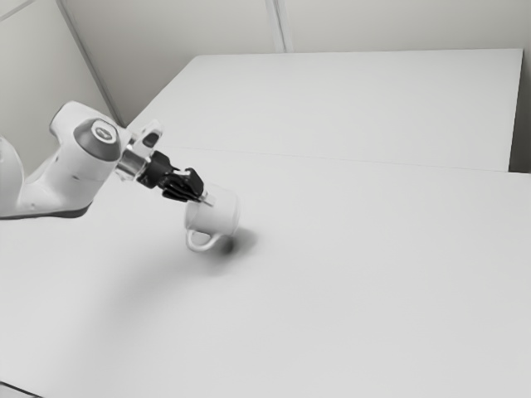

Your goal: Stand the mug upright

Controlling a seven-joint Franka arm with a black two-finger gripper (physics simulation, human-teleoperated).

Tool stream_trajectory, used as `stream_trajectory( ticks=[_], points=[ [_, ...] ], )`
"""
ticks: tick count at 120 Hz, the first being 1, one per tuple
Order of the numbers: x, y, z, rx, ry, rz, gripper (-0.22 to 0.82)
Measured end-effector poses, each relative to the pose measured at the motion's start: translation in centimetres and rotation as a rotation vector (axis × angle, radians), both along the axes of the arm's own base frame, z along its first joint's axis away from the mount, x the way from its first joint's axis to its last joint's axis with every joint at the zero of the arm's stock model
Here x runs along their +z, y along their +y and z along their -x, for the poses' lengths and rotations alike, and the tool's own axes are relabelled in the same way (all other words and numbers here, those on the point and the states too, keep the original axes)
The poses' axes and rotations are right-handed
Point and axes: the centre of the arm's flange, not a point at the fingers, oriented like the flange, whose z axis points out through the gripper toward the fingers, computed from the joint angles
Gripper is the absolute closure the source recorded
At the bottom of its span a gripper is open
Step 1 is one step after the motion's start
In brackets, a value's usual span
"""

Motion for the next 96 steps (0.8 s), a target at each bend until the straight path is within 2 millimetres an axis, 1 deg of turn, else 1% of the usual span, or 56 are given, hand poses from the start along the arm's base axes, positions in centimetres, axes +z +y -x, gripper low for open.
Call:
stream_trajectory(
  ticks=[21,31,40,50,64,79,96],
  points=[
    [1.8,-2.5,-0.3,0.039,0.069,-0.215,0.79],
    [1.9,-3.4,-0.2,0.082,0.118,-0.263,0.79],
    [1.8,-3.6,-0.1,0.132,0.166,-0.302,0.79],
    [1.3,-3.1,0.0,0.197,0.222,-0.340,0.79],
    [0.6,-1.7,0.2,0.294,0.296,-0.394,0.79],
    [1.3,-0.2,0.1,0.397,0.354,-0.433,0.79],
    [1.3,1.5,0.3,0.512,0.424,-0.448,0.79]
  ],
)
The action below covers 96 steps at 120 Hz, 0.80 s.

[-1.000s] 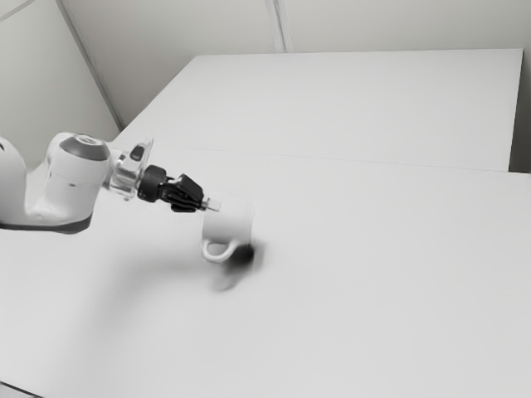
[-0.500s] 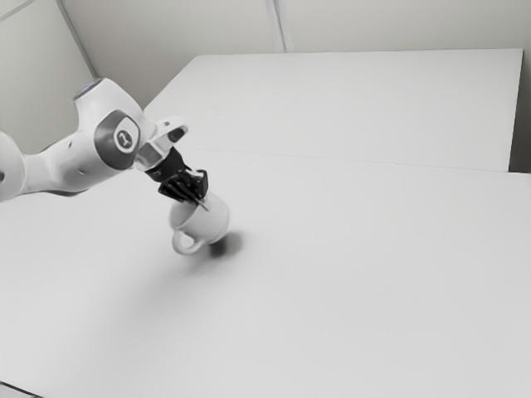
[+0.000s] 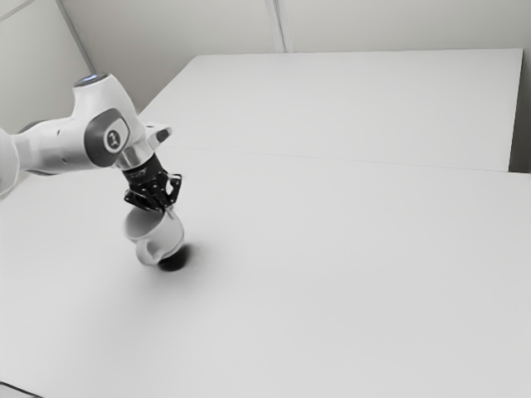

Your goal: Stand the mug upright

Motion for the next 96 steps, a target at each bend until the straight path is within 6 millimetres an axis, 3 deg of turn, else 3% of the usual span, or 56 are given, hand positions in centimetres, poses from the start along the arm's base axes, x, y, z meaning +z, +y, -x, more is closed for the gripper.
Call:
stream_trajectory(
  ticks=[26,53,72,96],
  points=[
    [-0.6,1.2,-0.2,0.140,0.054,-0.024,0.79],
    [-1.8,-4.5,-1.8,0.120,0.119,-0.063,0.79],
    [-2.2,-3.1,-2.2,0.180,0.163,-0.077,0.79],
    [-3.1,-3.2,-2.4,0.211,0.209,-0.089,0.79]
  ],
)
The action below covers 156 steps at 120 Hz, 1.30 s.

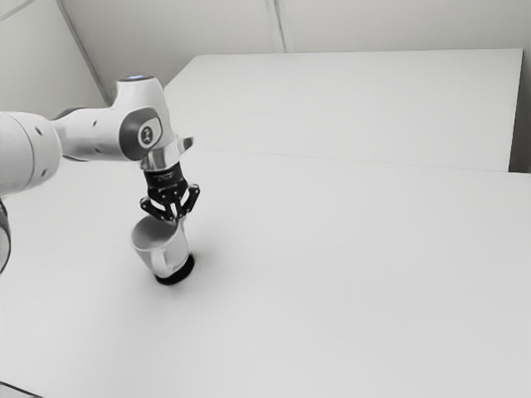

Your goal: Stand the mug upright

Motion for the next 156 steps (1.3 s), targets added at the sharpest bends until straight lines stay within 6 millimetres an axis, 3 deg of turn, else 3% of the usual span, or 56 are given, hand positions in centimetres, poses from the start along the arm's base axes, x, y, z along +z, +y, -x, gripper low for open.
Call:
stream_trajectory(
  ticks=[47,69,88,112,141,156],
  points=[
    [-2.6,-0.4,0.1,0.076,0.045,0.049,0.77],
    [-2.8,-0.4,0.0,0.084,0.040,0.057,0.37],
    [-1.8,-0.3,0.0,0.082,0.020,0.064,0.18],
    [3.3,-0.1,0.4,0.040,-0.064,0.088,0.07],
    [14.6,0.3,-1.0,-0.176,-0.213,0.026,0.02],
    [19.0,0.4,-0.4,-0.279,-0.250,0.007,0.01]
  ],
)
